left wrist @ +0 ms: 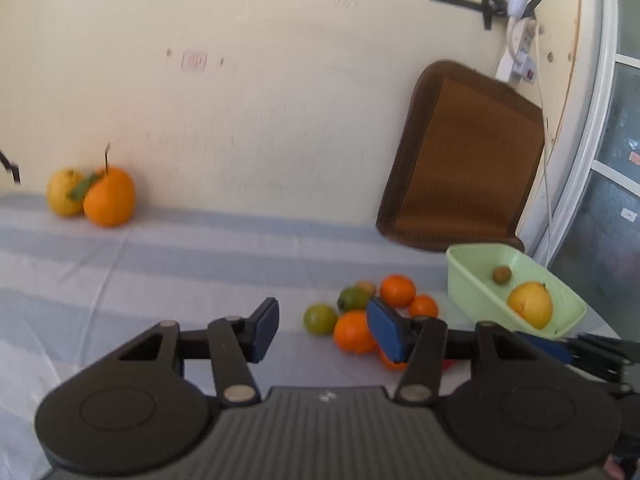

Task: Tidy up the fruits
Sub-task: 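Grasp an orange with the left tool while the right tool grasps a small orange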

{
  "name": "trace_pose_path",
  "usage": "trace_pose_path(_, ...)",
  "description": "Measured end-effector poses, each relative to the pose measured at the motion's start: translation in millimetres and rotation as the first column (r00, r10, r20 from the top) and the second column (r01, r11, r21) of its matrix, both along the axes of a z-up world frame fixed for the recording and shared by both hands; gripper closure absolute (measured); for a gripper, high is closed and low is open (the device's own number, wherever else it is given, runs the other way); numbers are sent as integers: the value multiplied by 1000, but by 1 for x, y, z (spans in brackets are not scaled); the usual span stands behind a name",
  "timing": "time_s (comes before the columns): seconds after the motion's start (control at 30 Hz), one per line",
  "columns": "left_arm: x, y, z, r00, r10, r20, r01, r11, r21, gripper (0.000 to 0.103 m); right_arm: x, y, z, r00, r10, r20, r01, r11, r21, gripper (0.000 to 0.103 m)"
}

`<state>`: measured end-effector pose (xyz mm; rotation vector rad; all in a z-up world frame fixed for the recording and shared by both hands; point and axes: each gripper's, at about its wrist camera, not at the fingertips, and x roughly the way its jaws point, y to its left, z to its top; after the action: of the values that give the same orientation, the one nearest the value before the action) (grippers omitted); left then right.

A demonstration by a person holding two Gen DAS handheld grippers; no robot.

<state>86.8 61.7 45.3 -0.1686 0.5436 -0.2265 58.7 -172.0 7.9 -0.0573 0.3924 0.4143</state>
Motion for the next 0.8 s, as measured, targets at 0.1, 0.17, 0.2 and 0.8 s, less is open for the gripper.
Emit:
trace_pose_path(0.1, 9, 5, -7, 999, -28, -28, 26, 999, -47, 53, 11, 22, -3, 999, 51, -9, -51, 997, -54, 72)
trace_pose_path(0.17, 20, 4, -8, 998, -49, -44, 45, 995, -85, 53, 19, 35, -3, 997, 80, -8, -81, 992, -92, 72)
trace_pose_path(0.2, 22, 2, -10, 997, -60, -49, 55, 994, -99, 53, 23, 40, -3, 996, 89, -10, -90, 990, -111, 72)
trace_pose_path(0.8, 53, -44, -34, 987, -116, -108, 113, 993, -35, 40, 29, 63, -15, 993, 115, 12, -108, 961, -254, 72)
